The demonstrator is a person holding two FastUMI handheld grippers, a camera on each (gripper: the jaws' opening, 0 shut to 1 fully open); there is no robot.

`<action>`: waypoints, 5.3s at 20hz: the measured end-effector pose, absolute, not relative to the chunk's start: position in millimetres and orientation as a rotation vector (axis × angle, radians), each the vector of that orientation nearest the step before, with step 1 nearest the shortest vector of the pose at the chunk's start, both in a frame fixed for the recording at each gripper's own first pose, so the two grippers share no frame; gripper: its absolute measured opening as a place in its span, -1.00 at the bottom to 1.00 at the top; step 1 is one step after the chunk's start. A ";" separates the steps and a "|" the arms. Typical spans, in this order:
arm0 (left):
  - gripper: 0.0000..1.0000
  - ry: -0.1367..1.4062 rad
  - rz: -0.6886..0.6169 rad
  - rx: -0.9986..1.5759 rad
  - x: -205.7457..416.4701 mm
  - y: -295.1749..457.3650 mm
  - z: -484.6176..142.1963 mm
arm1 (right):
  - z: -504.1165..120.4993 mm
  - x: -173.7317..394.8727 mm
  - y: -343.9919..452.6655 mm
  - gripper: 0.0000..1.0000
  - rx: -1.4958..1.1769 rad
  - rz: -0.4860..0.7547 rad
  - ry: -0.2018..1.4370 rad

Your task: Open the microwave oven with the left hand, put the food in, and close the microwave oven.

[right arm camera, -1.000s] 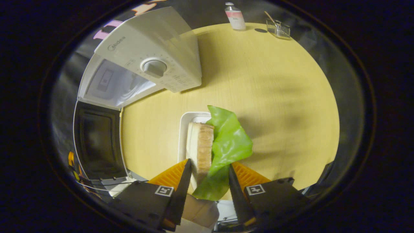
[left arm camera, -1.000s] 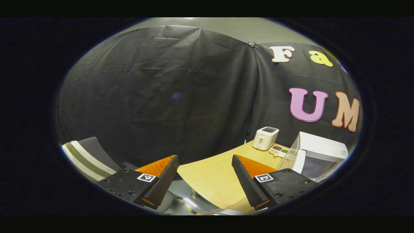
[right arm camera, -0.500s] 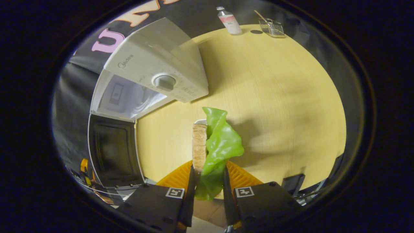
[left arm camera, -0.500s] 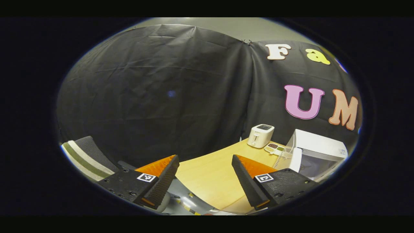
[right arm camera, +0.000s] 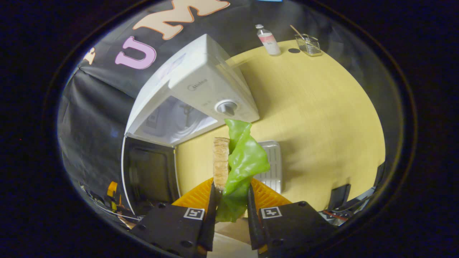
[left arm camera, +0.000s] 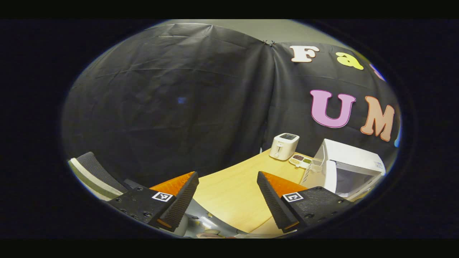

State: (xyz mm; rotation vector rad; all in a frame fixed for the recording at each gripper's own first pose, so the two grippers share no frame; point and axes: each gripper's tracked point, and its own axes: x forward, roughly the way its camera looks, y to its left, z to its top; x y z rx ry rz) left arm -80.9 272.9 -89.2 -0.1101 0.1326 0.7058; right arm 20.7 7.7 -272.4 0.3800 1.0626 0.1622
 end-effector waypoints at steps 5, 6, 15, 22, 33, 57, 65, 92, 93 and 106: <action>0.90 0.188 0.640 -0.084 -76.6 279.8 -99.7 | -254.1 19.8 64.4 -0.14 0.511 0.144 0.972; 0.90 0.201 0.618 -0.073 -75.3 280.9 -100.9 | -249.3 18.7 78.6 -0.14 0.537 0.148 0.952; 0.84 0.294 0.439 -0.127 -67.8 281.6 -132.9 | -236.4 17.6 205.9 -0.16 0.768 0.258 0.794; 0.92 0.289 0.417 -0.161 -68.4 298.0 -136.7 | -275.2 62.7 250.3 -0.16 0.807 0.204 0.704; 0.90 0.290 0.425 -0.191 -73.3 301.1 -142.4 | -309.7 148.2 253.0 -0.17 0.658 0.132 0.497; 0.83 0.352 0.330 -0.167 -76.5 273.5 -152.8 | -356.1 203.4 176.6 0.76 0.234 -0.144 0.486; 0.80 0.348 0.290 -0.121 -75.2 268.8 -148.7 | -316.2 167.6 179.3 0.96 0.083 -0.095 0.395; -1.00 0.496 -0.203 0.048 -60.7 174.5 -181.2 | -241.5 -105.0 121.7 0.97 0.086 -0.390 0.355; -0.99 0.500 -0.227 0.056 -62.5 169.2 -183.0 | -243.7 -112.7 115.6 0.97 0.100 -0.418 0.357; -1.00 0.547 -0.260 0.072 -44.3 106.1 -192.5 | -226.5 -127.1 17.3 0.97 0.134 -0.533 0.367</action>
